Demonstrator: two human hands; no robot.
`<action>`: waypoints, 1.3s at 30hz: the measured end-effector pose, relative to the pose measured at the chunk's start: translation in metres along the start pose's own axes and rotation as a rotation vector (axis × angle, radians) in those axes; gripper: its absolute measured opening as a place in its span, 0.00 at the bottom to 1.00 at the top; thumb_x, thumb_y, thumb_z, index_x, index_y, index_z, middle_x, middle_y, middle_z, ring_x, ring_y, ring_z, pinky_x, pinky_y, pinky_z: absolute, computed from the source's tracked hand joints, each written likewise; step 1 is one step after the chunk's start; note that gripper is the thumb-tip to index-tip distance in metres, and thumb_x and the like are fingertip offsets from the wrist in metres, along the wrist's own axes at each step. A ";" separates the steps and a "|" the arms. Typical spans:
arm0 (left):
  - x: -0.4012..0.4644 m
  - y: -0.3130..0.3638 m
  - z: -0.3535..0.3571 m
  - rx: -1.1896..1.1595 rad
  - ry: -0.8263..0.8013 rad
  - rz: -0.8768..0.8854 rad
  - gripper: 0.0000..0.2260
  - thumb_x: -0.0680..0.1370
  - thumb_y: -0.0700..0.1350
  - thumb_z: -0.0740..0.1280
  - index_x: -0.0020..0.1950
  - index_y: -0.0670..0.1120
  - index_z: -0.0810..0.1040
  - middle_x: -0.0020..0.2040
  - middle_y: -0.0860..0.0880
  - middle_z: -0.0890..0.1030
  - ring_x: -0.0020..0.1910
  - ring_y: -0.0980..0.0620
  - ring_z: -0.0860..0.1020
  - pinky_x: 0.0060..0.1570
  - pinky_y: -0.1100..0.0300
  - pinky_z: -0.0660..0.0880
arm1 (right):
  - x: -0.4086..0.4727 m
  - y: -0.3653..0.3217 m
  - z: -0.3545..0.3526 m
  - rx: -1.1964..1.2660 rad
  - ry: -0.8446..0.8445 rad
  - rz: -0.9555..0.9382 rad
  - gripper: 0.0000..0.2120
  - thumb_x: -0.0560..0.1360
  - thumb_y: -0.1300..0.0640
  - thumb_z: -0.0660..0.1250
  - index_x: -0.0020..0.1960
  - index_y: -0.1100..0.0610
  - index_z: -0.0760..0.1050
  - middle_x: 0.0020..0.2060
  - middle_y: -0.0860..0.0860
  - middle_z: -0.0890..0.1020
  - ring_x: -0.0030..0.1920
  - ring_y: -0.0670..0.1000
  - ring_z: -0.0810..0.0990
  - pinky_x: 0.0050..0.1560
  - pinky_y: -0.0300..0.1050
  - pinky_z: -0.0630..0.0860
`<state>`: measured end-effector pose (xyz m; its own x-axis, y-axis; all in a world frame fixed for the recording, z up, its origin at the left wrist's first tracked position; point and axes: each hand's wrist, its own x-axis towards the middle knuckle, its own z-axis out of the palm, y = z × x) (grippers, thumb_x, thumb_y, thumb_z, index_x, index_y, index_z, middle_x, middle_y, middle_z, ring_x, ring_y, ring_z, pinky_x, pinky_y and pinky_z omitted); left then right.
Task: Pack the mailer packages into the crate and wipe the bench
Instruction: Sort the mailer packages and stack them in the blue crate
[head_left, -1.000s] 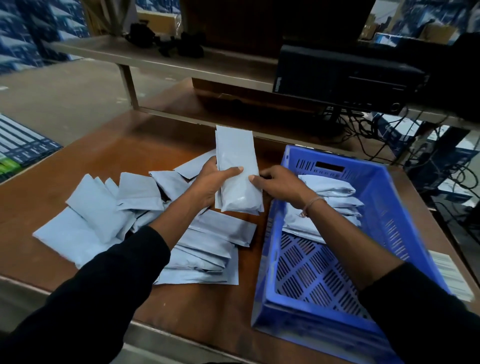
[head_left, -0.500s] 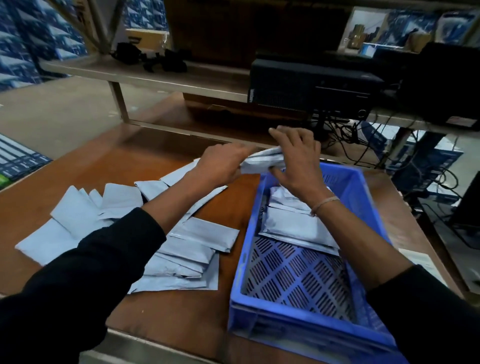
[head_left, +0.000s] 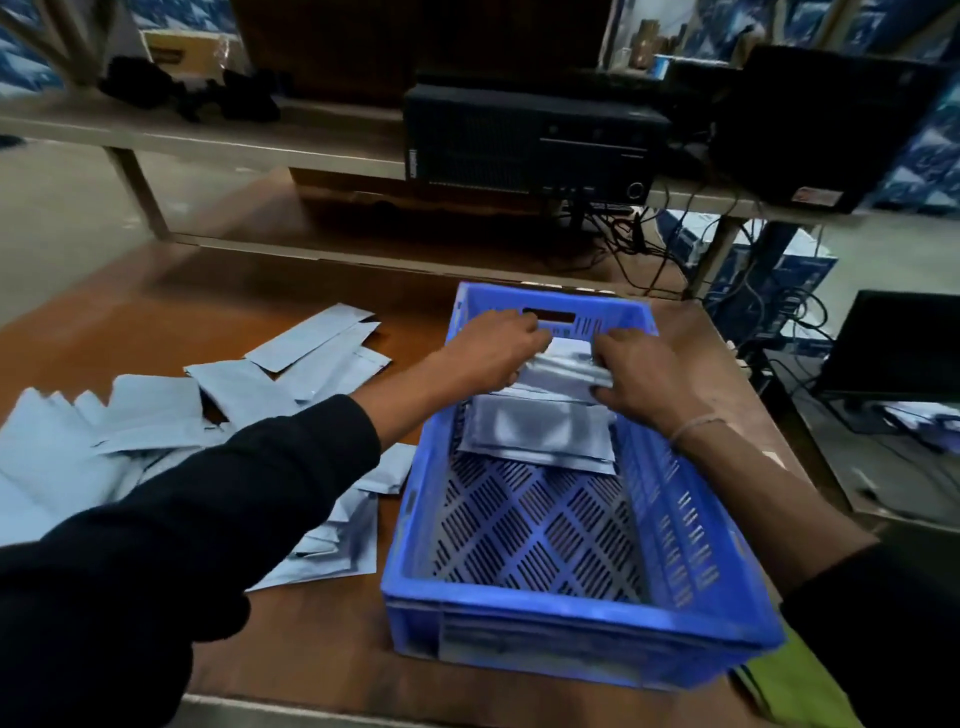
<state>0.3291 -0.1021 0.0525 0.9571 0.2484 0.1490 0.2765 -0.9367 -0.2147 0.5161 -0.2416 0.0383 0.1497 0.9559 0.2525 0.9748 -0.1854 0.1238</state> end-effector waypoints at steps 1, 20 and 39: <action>0.003 0.005 0.006 0.033 -0.032 0.023 0.18 0.74 0.39 0.70 0.63 0.42 0.74 0.58 0.40 0.76 0.56 0.37 0.76 0.48 0.45 0.73 | -0.002 -0.001 0.009 0.013 -0.039 0.000 0.16 0.65 0.53 0.74 0.47 0.57 0.74 0.45 0.59 0.80 0.46 0.63 0.79 0.37 0.51 0.71; 0.028 0.008 0.081 -0.161 -0.474 -0.173 0.37 0.70 0.43 0.81 0.71 0.41 0.64 0.67 0.37 0.71 0.59 0.35 0.78 0.49 0.47 0.75 | 0.009 -0.011 0.077 0.258 -0.340 0.186 0.34 0.62 0.47 0.83 0.58 0.60 0.70 0.57 0.60 0.74 0.55 0.61 0.75 0.50 0.50 0.72; -0.086 -0.075 0.022 -1.116 0.298 -0.446 0.09 0.75 0.43 0.77 0.52 0.43 0.82 0.44 0.48 0.84 0.38 0.57 0.80 0.41 0.58 0.80 | 0.061 -0.078 -0.006 0.863 -0.086 0.282 0.07 0.72 0.62 0.75 0.50 0.58 0.81 0.37 0.51 0.84 0.35 0.50 0.83 0.32 0.44 0.78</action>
<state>0.2281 -0.0480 0.0340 0.7011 0.6704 0.2429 0.2084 -0.5184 0.8294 0.4483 -0.1705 0.0500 0.3790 0.9212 0.0879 0.6804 -0.2130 -0.7012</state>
